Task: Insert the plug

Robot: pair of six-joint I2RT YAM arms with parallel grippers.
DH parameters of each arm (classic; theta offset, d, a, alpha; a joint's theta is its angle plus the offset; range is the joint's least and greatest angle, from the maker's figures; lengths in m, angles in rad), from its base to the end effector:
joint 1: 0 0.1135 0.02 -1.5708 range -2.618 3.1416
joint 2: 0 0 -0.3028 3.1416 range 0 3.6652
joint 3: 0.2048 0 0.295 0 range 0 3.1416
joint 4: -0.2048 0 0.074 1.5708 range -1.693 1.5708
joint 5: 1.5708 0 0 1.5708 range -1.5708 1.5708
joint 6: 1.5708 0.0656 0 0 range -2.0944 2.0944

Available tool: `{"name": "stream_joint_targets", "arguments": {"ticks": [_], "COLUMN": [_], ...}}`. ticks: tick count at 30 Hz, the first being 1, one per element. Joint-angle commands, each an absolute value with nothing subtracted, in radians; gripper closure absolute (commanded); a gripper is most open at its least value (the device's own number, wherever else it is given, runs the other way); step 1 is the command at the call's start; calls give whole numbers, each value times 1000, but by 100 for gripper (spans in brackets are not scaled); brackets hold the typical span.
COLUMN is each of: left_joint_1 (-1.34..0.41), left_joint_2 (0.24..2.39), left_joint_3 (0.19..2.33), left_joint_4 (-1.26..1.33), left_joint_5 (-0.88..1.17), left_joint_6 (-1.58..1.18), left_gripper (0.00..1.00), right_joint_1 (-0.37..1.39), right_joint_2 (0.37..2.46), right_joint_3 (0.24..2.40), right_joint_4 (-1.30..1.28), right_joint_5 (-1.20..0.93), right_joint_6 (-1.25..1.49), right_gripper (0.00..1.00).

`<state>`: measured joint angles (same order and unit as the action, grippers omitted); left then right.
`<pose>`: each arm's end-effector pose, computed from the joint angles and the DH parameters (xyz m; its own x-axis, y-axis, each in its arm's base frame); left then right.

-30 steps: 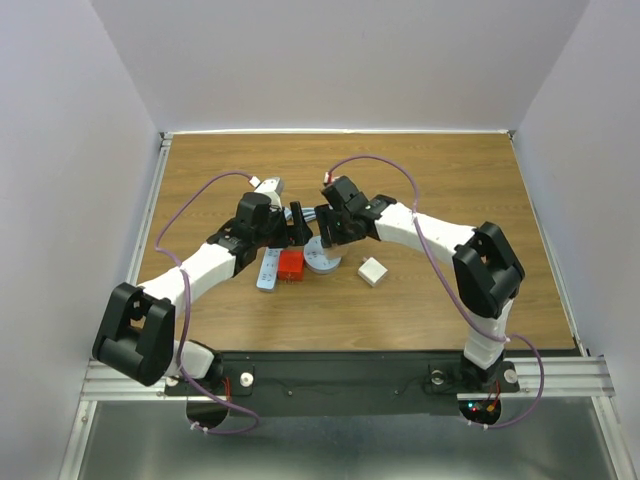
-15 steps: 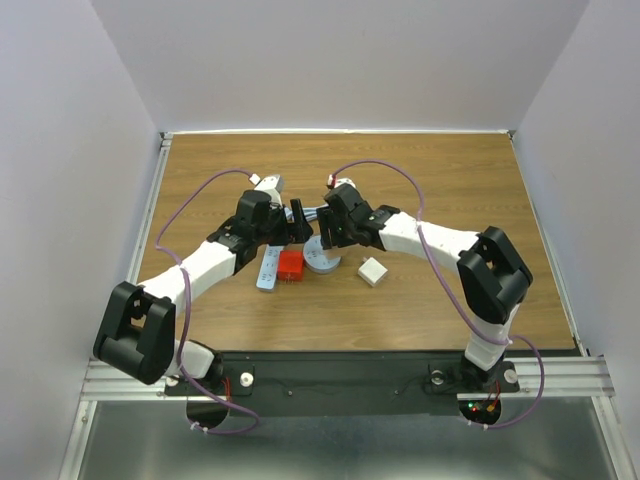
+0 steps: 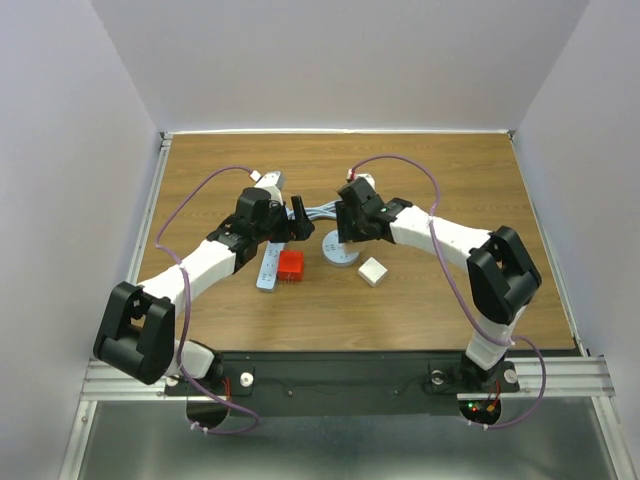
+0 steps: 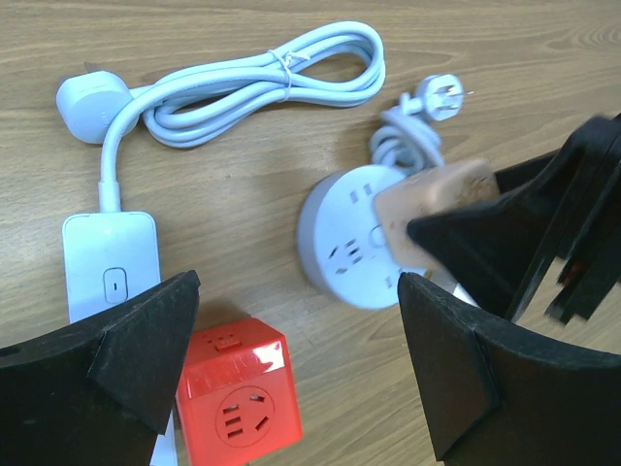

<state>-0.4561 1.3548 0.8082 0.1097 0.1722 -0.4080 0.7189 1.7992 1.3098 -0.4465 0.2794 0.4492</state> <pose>0.3170 -0.1681 0.2517 -0.5762 -0.1527 -0.8029 0.3755 0.8231 -0.4261 0.3528 0.2847 0.2153 -0.7672 -0.1167 -0.6307 -0.1962 0.9789 0.0575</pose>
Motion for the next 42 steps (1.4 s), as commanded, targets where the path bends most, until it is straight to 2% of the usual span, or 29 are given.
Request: {"name": "stream_joint_targets", "arguments": {"ticks": [1, 8, 13, 15, 16, 17, 21, 26, 33, 42], "left_joint_1": [-453, -454, -468, -471, -472, -474, -486, -554, -600, -638], "left_joint_2": [1335, 1325, 1293, 1281, 1272, 1256, 1213, 1170, 1160, 1207], "left_joint_3": [834, 819, 807, 801, 792, 787, 759, 733, 693, 701], "left_joint_4": [147, 138, 98, 65, 52, 32, 8, -44, -64, -112], "left_joint_5": [172, 155, 52, 20, -21, -49, -63, -117, -121, -179], "left_joint_6": [-390, -396, -396, -413, -417, -425, -442, -482, -535, -554], "left_gripper": [5, 6, 5, 6, 5, 5, 5, 5, 4, 4], "right_joint_1": [649, 609, 609, 603, 601, 597, 592, 580, 574, 574], "right_joint_2": [1783, 1776, 1801, 1799, 1798, 1796, 1804, 1824, 1824, 1793], "right_joint_3": [1272, 1273, 1296, 1315, 1336, 1350, 1423, 1523, 1571, 1502], "right_joint_4": [-643, -652, -650, -650, -650, -650, -644, -627, -598, -546], "right_joint_5": [423, 419, 406, 403, 403, 403, 402, 371, 315, 268], "right_joint_6": [422, 419, 422, 420, 416, 411, 376, 348, 324, 327], "right_gripper": [100, 100, 97, 86, 73, 55, 23, 7, 3, 3]}}
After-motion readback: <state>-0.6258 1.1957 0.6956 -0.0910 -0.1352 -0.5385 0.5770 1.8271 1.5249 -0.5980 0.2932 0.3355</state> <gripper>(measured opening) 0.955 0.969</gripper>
